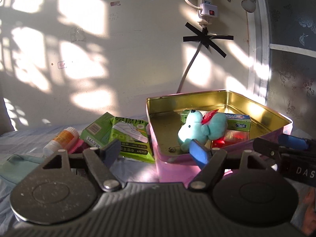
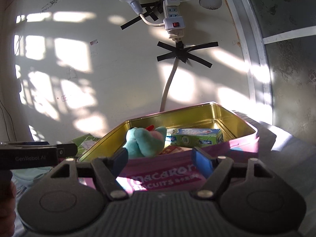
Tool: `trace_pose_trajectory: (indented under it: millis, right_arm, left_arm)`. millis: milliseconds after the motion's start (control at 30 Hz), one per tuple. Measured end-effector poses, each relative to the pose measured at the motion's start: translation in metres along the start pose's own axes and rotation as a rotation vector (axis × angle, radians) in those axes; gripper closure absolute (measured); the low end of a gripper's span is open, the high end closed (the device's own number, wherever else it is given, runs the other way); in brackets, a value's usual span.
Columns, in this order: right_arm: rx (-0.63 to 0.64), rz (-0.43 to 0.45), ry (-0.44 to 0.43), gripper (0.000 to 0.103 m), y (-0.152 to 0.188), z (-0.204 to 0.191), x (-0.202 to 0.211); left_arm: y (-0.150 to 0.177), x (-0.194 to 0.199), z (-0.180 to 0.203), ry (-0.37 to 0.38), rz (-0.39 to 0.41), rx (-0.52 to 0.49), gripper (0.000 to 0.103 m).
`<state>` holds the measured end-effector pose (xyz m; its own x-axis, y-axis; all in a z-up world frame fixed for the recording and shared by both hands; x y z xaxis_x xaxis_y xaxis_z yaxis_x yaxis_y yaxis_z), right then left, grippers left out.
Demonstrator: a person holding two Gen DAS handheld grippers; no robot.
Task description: Organize objects
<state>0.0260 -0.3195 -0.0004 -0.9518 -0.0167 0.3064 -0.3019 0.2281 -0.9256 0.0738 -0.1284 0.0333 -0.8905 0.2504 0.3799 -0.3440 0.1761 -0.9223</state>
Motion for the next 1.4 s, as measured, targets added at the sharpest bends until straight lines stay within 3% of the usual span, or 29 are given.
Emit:
trace_pose_trajectory:
  millis: [633, 800, 1000, 1400]
  right_arm:
    - [0.131, -0.213, -0.23, 0.026, 0.065, -0.16, -0.026]
    - [0.143, -0.24, -0.236, 0.024, 0.073, -0.176, -0.035]
    - [0.066, -0.223, -0.251, 0.02, 0.071, -0.164, -0.032]
    - [0.124, -0.198, -0.261, 0.018, 0.073, -0.175, -0.027]
  left_arm:
    - [0.086, 0.034, -0.168, -0.292, -0.129, 0.138, 0.022]
    - [0.102, 0.03, -0.182, -0.313, -0.157, 0.162, 0.022]
    - [0.103, 0.028, -0.186, -0.297, -0.16, 0.198, 0.022]
    - [0.105, 0.029, -0.189, -0.296, -0.156, 0.22, 0.022]
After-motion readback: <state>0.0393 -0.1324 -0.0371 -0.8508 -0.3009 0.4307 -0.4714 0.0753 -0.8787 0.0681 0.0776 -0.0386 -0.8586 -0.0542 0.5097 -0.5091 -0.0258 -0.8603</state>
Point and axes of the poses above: each gripper's, at about its wrist camera, not at the fingertips, and x roughly against the way its jaws point, z to its right, y to its underside, the point moved 8 cm from there along -x, roughly the way its jaws point, and after that the axes turned 3 degrees about y, right-handed, at the moved point
